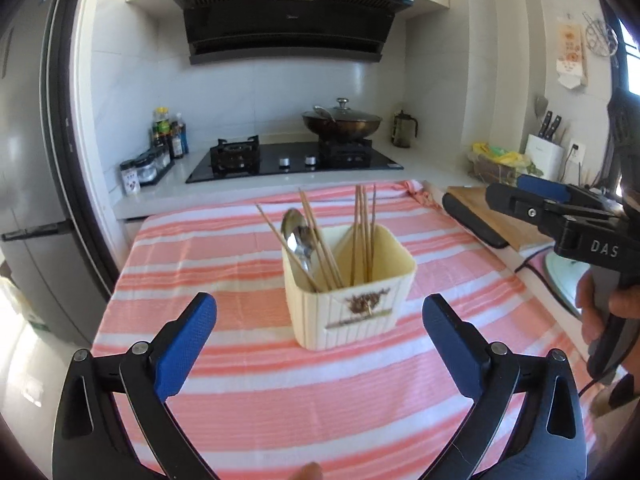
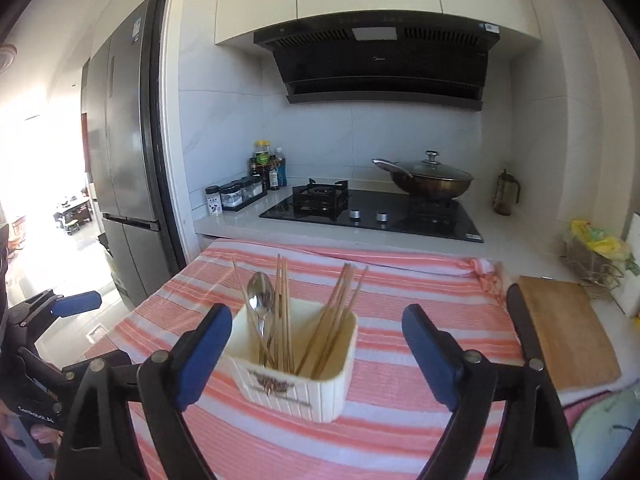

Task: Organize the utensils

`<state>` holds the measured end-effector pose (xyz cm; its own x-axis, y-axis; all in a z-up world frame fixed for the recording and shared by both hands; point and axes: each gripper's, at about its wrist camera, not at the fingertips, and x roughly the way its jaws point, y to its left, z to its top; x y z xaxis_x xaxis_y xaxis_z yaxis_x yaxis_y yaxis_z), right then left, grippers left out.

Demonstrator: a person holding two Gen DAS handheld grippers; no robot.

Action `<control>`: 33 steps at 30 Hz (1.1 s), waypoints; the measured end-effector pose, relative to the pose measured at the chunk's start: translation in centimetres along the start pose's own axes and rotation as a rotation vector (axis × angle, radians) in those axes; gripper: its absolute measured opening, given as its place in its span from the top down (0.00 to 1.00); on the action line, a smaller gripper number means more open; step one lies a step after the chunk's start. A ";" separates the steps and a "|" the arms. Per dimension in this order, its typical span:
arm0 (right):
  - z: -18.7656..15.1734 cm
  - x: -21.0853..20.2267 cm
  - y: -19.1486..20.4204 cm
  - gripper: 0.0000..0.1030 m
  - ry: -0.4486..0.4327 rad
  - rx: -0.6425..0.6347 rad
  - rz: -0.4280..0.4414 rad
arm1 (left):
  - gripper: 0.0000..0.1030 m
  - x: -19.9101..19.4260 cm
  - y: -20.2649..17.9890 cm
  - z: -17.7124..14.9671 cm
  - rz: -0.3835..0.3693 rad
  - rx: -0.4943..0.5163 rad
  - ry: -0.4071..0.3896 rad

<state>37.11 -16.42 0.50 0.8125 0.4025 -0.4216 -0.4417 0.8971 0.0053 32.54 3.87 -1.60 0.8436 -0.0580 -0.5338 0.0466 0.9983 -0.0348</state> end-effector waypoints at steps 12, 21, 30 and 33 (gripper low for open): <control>-8.1 -12.2 2.3 0.00 0.036 0.085 -0.154 | 0.00 -9.3 -2.4 -3.9 0.095 -0.070 -0.086; -8.1 -13.5 4.8 0.00 0.023 0.034 -0.152 | 0.00 -10.9 -1.9 -4.2 0.241 -0.101 -0.084; -8.2 -13.7 6.2 0.00 0.026 0.018 -0.124 | 0.00 -11.0 -1.5 -4.4 0.266 -0.119 -0.067; -8.2 -13.8 6.3 0.00 0.027 0.018 -0.119 | 0.00 -11.0 -1.7 -4.4 0.303 -0.113 -0.068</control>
<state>20.03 -17.79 -1.10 0.8484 0.2881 -0.4441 -0.3354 0.9416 -0.0300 20.77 2.78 0.62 0.8439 0.2462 -0.4767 -0.2688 0.9630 0.0215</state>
